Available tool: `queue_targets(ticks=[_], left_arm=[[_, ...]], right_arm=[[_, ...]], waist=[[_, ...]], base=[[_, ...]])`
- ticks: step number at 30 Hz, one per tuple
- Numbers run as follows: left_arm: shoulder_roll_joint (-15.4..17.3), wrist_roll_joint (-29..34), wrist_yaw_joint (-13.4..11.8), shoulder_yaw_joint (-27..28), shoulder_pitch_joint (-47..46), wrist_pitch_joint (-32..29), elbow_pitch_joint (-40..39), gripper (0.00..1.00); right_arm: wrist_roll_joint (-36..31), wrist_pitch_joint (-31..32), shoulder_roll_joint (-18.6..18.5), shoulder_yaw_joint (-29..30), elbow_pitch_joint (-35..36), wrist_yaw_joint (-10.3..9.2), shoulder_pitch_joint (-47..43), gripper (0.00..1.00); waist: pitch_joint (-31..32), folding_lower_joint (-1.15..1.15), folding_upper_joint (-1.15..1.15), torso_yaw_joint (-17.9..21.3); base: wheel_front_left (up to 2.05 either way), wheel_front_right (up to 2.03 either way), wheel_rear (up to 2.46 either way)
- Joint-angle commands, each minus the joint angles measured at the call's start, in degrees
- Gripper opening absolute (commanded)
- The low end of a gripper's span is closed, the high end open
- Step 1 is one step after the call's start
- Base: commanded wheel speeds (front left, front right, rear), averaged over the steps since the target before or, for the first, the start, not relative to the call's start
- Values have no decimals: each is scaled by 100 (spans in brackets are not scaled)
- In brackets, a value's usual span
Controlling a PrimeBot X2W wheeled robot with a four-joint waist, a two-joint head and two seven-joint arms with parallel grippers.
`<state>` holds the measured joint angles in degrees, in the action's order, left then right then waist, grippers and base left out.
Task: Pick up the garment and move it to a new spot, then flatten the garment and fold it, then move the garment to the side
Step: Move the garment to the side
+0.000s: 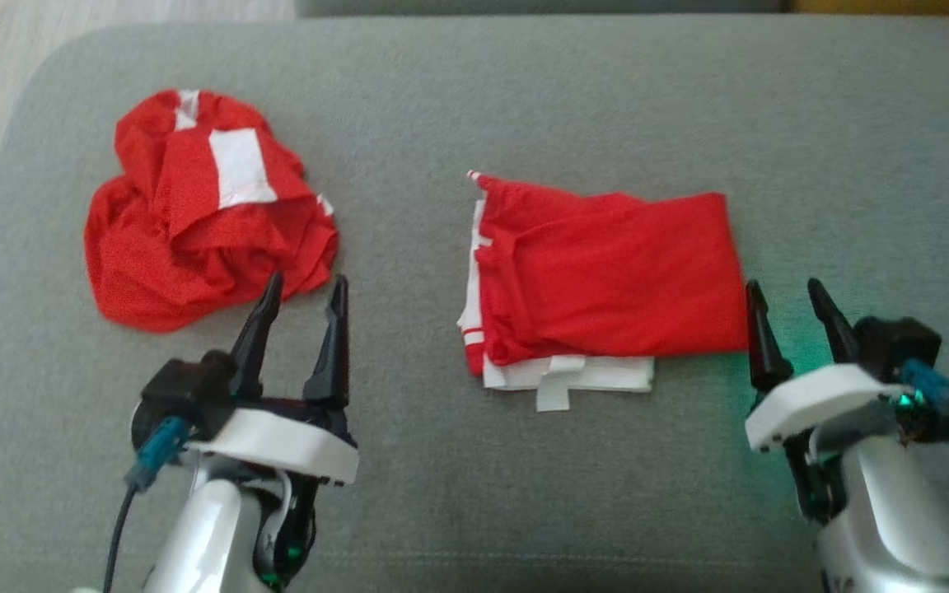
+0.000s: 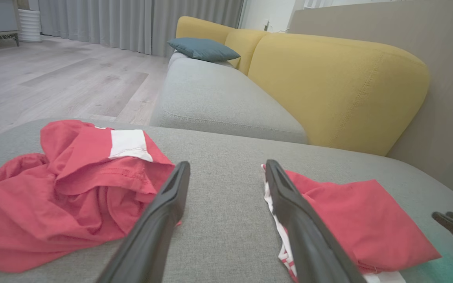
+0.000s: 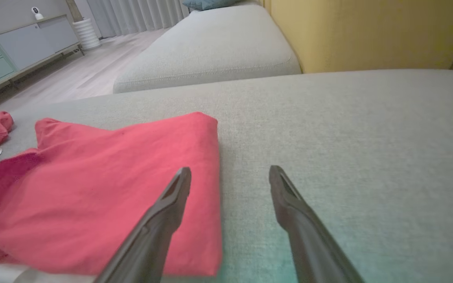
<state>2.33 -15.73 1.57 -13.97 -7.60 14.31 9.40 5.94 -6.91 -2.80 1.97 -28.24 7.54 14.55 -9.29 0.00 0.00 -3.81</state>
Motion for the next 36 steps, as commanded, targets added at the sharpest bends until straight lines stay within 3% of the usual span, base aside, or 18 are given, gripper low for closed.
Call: queue_targets(ticks=[1, 8, 14, 15, 16, 22, 26, 36], left_arm=[[54, -26, 4, 138, -287, 69, -155, 100], [54, -68, 22, 19, -464, 69, -93, 100], [54, -91, 2, -1, -525, 69, -95, 100], [54, -89, 1, 6, -527, 69, -99, 100], [54, -84, -1, 17, -525, 69, -100, 100], [54, -25, 25, 55, -498, 69, -67, 100], [54, 16, 59, 91, -516, 69, -76, 100], [54, -73, 80, 16, -682, 69, -204, 100]], right_arm=[[61, 40, -9, -129, 79, -5, 366, 100], [549, 423, -9, -36, -724, -5, 915, 100], [484, 396, -9, -3, -1304, -5, 1266, 100], [462, 359, -13, -45, -1343, -5, 1305, 40], [423, 309, -34, -94, -1372, -5, 1345, 0], [226, 25, -228, -299, -1434, -5, 1514, 0], [77, -93, -550, -476, -1388, -5, 1618, 0], [-121, 164, -2201, -402, -1169, -5, 2092, 0]], waist=[[-225, 0, 0, -219], [-570, 0, 0, -594], [-716, 0, 0, -750], [-727, 0, 0, -748], [-734, 0, 0, -735], [-711, 0, 0, -536], [-699, 0, 0, -314], [-779, 0, 0, 7]], base=[[0, 0, 0], [0, 0, 0], [0, 0, 0], [0, 0, 0], [0, 0, 0], [0, 0, 0], [0, 0, 0], [0, 0, 0]])
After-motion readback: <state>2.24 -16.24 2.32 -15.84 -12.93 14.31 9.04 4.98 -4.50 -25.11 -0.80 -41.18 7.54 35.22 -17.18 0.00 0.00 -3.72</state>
